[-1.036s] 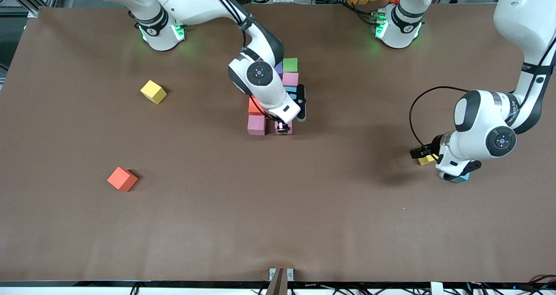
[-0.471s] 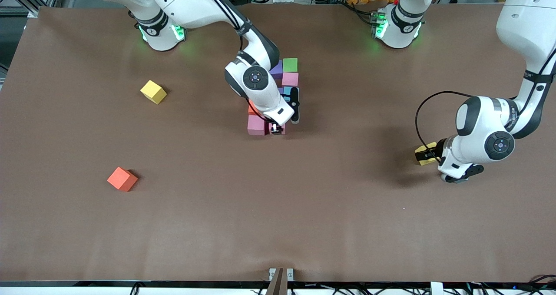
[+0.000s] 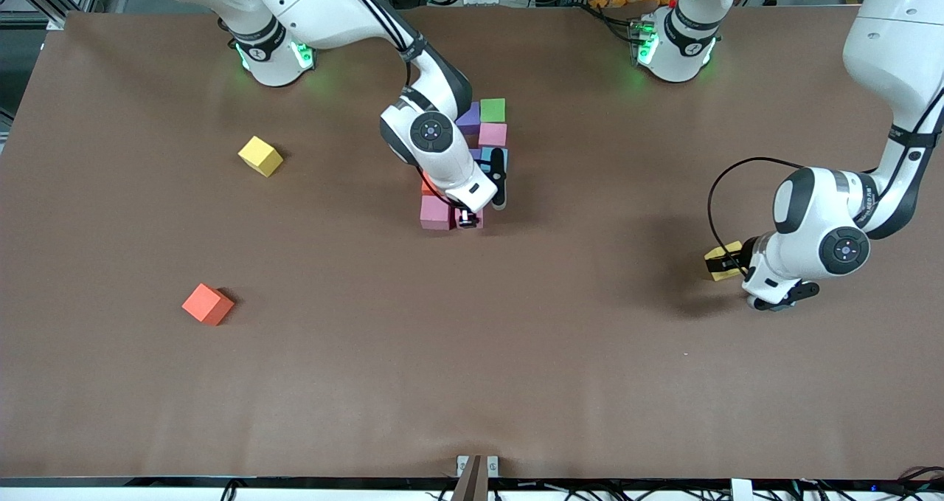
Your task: Form number 2 with 11 blocks
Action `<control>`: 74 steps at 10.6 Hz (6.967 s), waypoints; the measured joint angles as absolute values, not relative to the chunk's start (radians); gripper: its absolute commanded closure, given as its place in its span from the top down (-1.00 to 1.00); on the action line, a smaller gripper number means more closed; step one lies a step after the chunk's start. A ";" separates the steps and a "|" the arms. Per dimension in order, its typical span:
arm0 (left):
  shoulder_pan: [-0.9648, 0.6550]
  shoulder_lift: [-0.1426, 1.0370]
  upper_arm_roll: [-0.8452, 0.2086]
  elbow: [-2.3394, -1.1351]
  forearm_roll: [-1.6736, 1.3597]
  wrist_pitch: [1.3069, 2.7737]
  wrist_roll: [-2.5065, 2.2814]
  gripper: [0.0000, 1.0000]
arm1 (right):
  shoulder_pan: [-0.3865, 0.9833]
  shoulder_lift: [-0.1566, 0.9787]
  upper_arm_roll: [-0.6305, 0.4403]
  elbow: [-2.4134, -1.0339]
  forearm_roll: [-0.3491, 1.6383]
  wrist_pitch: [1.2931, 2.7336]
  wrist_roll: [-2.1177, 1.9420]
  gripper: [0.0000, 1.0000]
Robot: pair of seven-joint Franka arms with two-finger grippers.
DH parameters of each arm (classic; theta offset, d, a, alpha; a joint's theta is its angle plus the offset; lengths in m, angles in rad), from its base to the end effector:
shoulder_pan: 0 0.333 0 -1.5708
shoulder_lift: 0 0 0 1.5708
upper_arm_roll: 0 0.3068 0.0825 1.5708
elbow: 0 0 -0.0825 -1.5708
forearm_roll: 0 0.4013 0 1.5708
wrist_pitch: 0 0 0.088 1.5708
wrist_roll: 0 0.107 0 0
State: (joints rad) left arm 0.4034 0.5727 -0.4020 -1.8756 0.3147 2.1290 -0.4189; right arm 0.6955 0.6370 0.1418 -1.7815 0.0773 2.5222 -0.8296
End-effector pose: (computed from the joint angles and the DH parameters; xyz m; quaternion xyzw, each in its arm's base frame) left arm 0.6130 0.0189 0.1855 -0.9842 -0.1219 0.1226 0.0375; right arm 0.4577 0.4969 0.1906 -0.7034 -0.7058 -0.0535 0.0655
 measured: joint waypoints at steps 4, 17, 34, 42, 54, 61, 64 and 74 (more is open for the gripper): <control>0.420 0.607 -0.406 -1.873 0.315 2.136 -0.395 -0.72 | 0.684 0.631 0.140 -1.790 0.077 2.522 -0.844 -0.92; 0.339 0.618 -0.595 -1.830 0.305 2.129 -0.907 -1.00 | 0.670 0.626 0.140 -1.801 0.077 2.526 -0.856 -0.90; 0.224 0.618 -0.667 -1.766 0.117 2.110 -1.486 -1.00 | 0.569 0.517 0.138 -1.807 0.278 2.333 -0.841 1.00; 0.101 0.623 -0.671 -1.772 0.117 2.165 -1.848 -1.00 | 0.114 0.433 0.110 -1.647 0.273 1.974 -0.592 1.00; -0.173 0.682 -0.610 -1.783 0.314 2.421 -2.531 -1.00 | 0.020 0.272 -0.213 -1.178 0.096 1.428 -0.360 1.00; -0.319 0.721 -0.494 -1.774 0.325 2.534 -2.613 -0.95 | 0.029 0.273 -0.202 -1.178 0.096 1.430 -0.343 1.00; -0.346 0.723 -0.494 -1.774 0.325 2.539 -2.613 -0.86 | 0.031 0.273 -0.200 -1.178 0.096 1.431 -0.332 1.00; -0.388 0.741 -0.492 -1.773 0.329 2.549 -2.550 1.00 | 0.035 0.274 -0.198 -1.178 0.096 1.431 -0.315 1.00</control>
State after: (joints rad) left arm -0.3884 0.7413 -0.4925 -1.7731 0.3295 2.5490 -2.5504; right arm 0.0348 0.2737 -0.1980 -1.1784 0.0957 1.4309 -0.3151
